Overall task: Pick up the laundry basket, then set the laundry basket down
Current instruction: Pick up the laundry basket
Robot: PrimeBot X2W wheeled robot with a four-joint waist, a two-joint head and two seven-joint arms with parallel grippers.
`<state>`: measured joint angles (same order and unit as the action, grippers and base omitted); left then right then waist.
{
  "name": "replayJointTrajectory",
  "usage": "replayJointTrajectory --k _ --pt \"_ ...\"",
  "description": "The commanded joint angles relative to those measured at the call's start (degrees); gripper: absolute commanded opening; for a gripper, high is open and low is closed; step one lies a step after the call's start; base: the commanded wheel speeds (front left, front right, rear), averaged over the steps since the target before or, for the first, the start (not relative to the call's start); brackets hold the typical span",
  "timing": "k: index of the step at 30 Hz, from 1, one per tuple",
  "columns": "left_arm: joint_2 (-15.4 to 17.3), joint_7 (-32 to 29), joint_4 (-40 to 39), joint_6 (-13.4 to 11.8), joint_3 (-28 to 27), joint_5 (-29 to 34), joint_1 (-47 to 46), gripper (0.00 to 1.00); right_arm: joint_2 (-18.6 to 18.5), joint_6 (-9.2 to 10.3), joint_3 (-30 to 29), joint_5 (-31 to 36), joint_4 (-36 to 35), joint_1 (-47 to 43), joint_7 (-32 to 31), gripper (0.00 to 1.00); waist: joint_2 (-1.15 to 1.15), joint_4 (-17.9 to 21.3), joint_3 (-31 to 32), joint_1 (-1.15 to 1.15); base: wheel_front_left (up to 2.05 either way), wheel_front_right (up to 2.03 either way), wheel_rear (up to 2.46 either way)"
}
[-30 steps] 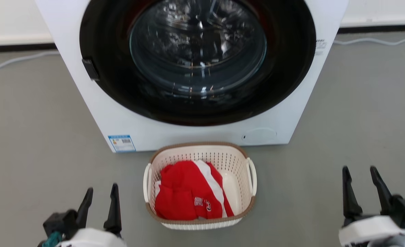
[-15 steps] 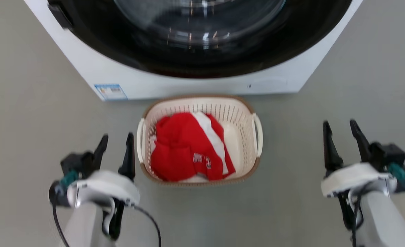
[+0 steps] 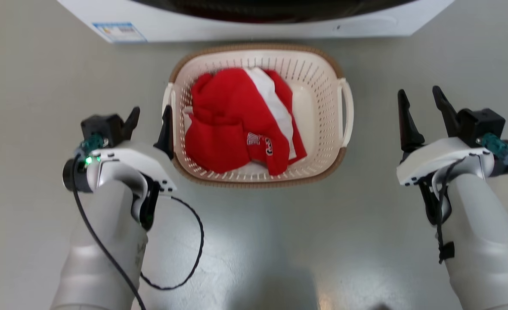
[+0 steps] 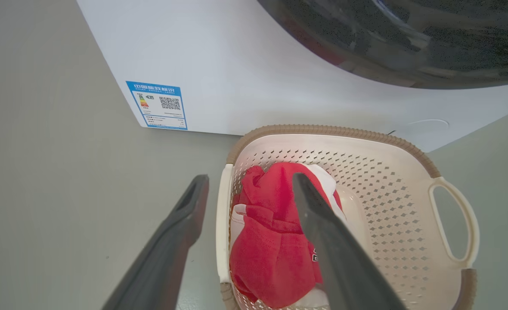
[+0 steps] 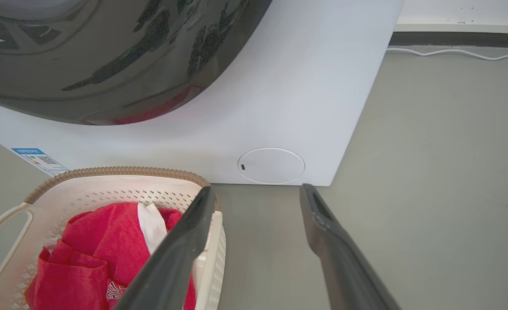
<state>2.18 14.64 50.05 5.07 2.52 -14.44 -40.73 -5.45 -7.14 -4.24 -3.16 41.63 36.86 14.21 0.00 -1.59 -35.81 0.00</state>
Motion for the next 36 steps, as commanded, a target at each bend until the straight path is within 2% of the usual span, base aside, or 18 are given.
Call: replayJointTrajectory --k 1,10,18,36 --pt "1.69 0.16 0.47 -0.06 -0.89 0.37 -1.81 1.00 0.14 -0.35 1.63 -0.39 -0.07 0.66 0.79 1.00 0.00 -0.52 -3.36 0.00 0.00 0.00 0.00" --pt "1.39 0.28 7.29 -0.07 0.79 0.69 -9.30 1.00 0.54 -0.35 5.48 -1.20 2.91 4.93 0.79 1.00 0.00 -1.32 -9.07 0.00 0.00 0.00 0.00" --pt "1.12 0.34 10.01 -0.03 2.41 1.19 -13.05 1.00 1.05 -0.35 7.88 -1.41 4.40 7.72 0.79 1.00 0.00 -1.54 -12.18 0.00 0.00 0.00 0.00" --pt "0.79 0.35 14.66 -0.53 5.41 1.42 -19.85 1.00 1.37 -0.35 8.68 -0.47 7.67 12.74 0.79 1.00 0.00 -2.48 -19.02 0.00 0.00 0.00 0.00"
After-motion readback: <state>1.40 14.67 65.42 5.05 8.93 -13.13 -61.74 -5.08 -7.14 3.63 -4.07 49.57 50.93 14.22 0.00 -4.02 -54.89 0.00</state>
